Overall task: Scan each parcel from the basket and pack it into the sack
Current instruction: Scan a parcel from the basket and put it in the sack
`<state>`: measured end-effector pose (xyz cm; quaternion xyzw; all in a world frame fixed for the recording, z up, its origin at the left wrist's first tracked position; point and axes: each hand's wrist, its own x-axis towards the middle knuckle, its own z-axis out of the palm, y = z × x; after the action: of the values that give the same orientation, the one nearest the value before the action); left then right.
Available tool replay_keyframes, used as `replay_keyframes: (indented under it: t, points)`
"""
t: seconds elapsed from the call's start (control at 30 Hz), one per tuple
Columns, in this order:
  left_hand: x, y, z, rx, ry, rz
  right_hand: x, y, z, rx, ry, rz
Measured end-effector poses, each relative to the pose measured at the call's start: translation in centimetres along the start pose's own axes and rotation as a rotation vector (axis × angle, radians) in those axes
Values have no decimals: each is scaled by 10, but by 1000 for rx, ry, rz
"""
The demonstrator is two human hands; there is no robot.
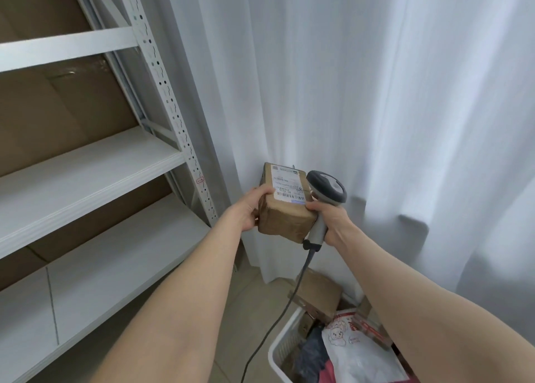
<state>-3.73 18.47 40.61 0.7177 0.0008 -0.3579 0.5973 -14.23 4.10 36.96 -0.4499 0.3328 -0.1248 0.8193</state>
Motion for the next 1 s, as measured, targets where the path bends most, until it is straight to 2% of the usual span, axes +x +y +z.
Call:
replay_keyframes:
  t: [0.1,0.27,0.47,1.0]
  points:
    - [-2,-5,-8,46,-61,-111,1,-2,-1,-52,-17,-32]
    - [3,-12,-7,-6,74,8,-4,-5,5,-179,75,-68]
    - [5,-25,-18,-35,152,62,-19,-10,12,-335,-166,75]
    - [-3,-32,-38,-55,183,55,-35,-17,40,-426,-273,62]
